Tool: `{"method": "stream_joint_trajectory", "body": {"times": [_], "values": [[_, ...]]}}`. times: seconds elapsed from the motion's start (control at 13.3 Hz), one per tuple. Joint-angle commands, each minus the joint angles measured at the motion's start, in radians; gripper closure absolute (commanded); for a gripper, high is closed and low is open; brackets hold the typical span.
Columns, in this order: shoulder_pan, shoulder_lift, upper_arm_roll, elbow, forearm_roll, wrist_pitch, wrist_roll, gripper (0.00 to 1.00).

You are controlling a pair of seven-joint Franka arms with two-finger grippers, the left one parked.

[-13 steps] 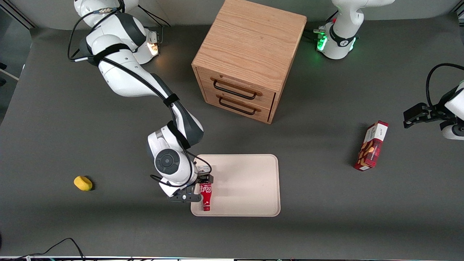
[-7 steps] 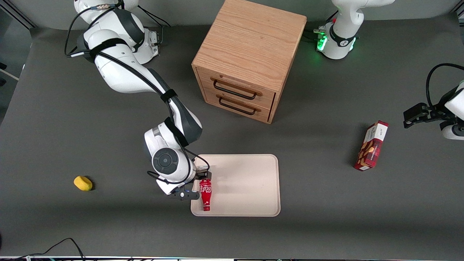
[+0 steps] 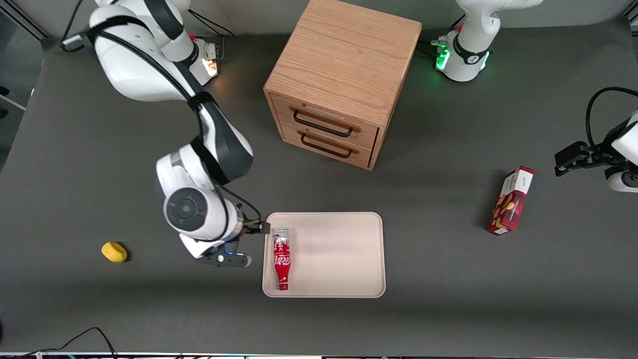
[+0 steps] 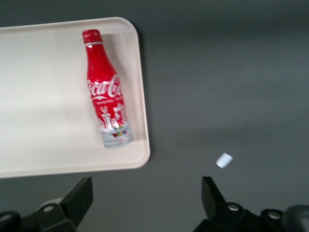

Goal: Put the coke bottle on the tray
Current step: 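Raise and withdraw the right gripper from the bottle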

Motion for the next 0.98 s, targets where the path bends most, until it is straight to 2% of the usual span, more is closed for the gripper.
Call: {"method": "stream_joint_trajectory", "body": {"times": [0.0, 0.23, 0.38, 0.53, 0.75, 0.9], "values": [[-0.077, -0.272, 0.016, -0.328, 0.024, 0.024, -0.065, 0.0], [-0.145, -0.548, -0.002, -0.586, 0.059, 0.021, -0.231, 0.0], [-0.142, -0.702, -0.099, -0.691, 0.062, -0.005, -0.329, 0.0], [-0.136, -0.817, -0.166, -0.759, 0.067, -0.022, -0.348, 0.0], [-0.104, -0.841, -0.234, -0.741, 0.085, -0.061, -0.357, 0.0], [-0.104, -0.825, -0.243, -0.701, 0.127, -0.083, -0.349, 0.0]]}}
